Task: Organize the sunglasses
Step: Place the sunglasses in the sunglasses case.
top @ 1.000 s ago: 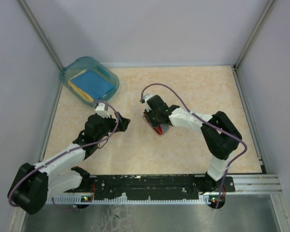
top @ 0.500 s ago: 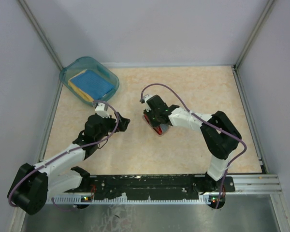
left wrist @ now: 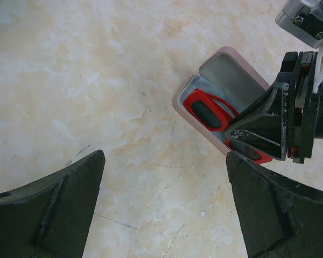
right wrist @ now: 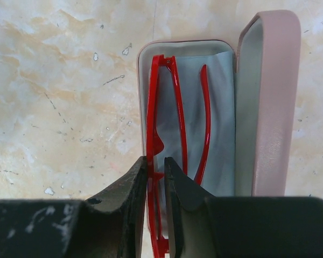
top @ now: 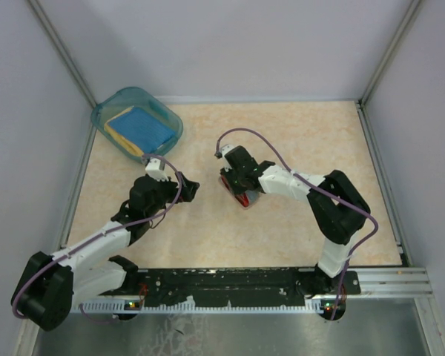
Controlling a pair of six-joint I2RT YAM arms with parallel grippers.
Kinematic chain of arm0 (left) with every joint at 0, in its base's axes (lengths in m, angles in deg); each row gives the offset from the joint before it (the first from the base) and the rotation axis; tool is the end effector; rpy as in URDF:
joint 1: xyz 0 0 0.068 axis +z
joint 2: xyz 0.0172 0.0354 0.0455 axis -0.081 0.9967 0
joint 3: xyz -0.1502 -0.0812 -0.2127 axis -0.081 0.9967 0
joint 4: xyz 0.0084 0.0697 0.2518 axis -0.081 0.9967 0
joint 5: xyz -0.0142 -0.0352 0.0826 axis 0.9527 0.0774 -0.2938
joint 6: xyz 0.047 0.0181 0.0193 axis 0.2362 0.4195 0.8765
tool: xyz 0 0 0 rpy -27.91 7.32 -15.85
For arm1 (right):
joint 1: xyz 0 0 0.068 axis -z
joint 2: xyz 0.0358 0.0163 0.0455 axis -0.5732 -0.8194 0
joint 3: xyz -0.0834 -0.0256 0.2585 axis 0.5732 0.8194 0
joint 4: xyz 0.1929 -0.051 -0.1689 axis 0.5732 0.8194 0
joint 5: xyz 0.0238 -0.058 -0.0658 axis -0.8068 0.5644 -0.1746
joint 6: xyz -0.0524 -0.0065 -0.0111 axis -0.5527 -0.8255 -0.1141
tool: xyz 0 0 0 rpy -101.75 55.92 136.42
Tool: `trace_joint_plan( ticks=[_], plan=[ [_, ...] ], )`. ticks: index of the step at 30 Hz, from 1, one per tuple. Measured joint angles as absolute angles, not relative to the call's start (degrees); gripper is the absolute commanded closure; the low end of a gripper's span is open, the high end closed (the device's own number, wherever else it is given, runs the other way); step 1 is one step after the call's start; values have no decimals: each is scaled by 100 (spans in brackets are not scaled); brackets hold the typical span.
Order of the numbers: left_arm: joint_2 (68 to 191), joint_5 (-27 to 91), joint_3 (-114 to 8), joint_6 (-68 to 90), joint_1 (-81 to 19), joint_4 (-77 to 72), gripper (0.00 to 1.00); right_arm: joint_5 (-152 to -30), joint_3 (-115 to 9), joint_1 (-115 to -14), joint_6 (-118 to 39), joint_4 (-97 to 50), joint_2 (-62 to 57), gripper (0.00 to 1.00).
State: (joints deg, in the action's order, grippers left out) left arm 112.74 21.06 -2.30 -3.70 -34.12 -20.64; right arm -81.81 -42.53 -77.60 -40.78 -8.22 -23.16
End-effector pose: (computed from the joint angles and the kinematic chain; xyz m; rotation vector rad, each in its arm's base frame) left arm 0.1924 -0.1070 0.2070 0.0283 1.9129 -0.6234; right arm 0.2743 0.2511 0.1882 -0.7874 2.3861 0.3191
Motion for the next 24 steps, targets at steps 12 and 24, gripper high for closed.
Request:
trace_joint_plan(
  ticks=[12, 24],
  plan=[
    [11258, 2106, -225, -370, -3412, -2064, 0, -8019, -4253, -7760, -4082, -818, -2316, 79],
    [11217, 2093, -225, -372, -3412, -2064, 0, -7995, -4253, -7760, -4126, -809, -2314, 77]
  ],
)
